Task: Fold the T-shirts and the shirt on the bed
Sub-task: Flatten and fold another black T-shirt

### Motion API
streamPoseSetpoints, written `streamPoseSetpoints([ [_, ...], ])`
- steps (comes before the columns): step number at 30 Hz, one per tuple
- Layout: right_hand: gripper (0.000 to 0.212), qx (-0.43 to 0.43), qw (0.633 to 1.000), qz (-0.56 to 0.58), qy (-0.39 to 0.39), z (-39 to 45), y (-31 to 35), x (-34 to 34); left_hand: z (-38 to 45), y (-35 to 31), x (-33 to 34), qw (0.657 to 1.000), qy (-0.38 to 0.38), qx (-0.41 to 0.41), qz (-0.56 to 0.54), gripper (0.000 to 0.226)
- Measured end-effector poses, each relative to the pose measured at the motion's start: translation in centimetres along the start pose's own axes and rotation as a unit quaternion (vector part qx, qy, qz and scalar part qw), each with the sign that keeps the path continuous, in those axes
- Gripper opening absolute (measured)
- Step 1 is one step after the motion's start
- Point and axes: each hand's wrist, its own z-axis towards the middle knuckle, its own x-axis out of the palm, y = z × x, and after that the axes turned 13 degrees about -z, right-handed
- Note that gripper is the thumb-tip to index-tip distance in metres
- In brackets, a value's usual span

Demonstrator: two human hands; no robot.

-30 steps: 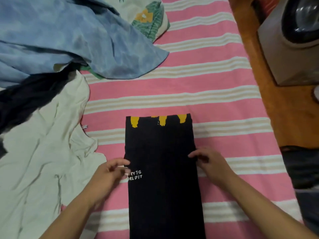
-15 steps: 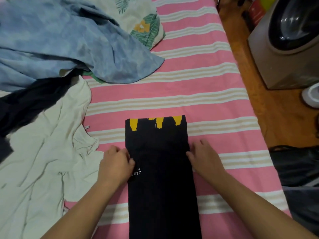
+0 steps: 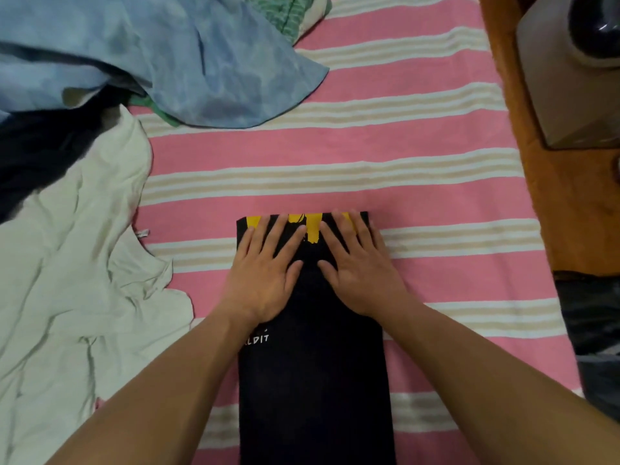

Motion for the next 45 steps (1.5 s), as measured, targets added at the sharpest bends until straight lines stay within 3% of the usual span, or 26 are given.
streamPoseSetpoints([
  [5,0.069,-0.004,0.999,0.000,-0.031,0.7,-0.1,1.2,0.4,0.4,0.8,1.000,-0.023,0.000,-0.011,0.059],
  [11,0.069,0.021,0.999,-0.033,-0.005,0.1,1.0,-0.4,0.0,-0.7,0.0,0.999,-0.014,-0.024,0.019,0.059],
  [14,0.065,-0.024,0.997,-0.070,-0.030,-3.8,2.6,-1.9,-3.0,-3.3,-1.3,0.999,-0.003,-0.041,0.026,0.061],
  [16,0.066,-0.089,0.994,-0.059,-0.020,-9.1,3.9,-1.5,-8.1,-5.3,-0.6,1.000,0.013,0.008,0.016,0.063],
  [20,0.068,-0.165,0.985,-0.031,0.040,-23.0,6.4,2.2,-25.0,-7.3,4.1,0.987,0.132,0.095,-0.012,0.066],
  [25,0.079,-0.264,0.960,-0.052,0.080,-35.8,8.1,5.4,-39.3,-8.3,8.2,0.970,0.230,0.081,0.015,0.084],
  [30,0.105,-0.280,0.942,-0.117,0.145,-37.3,8.2,6.4,-39.3,-9.4,8.9,0.956,0.280,0.058,0.073,0.099],
  [34,0.098,-0.292,0.927,-0.185,0.142,-37.3,8.6,6.7,-37.8,-9.8,8.5,0.933,0.337,0.056,0.112,0.096],
  [40,0.094,-0.291,0.944,-0.050,0.146,-36.8,8.2,4.0,-37.6,-8.4,6.6,0.945,0.307,0.096,0.058,0.092],
  [43,0.078,-0.316,0.933,-0.029,0.170,-37.0,6.7,2.3,-37.3,-7.5,5.1,0.954,0.251,0.166,-0.015,0.058],
  [45,0.068,-0.301,0.937,0.010,0.174,-37.6,5.6,1.6,-37.0,-7.8,3.2,0.948,0.263,0.166,-0.062,0.044],
])
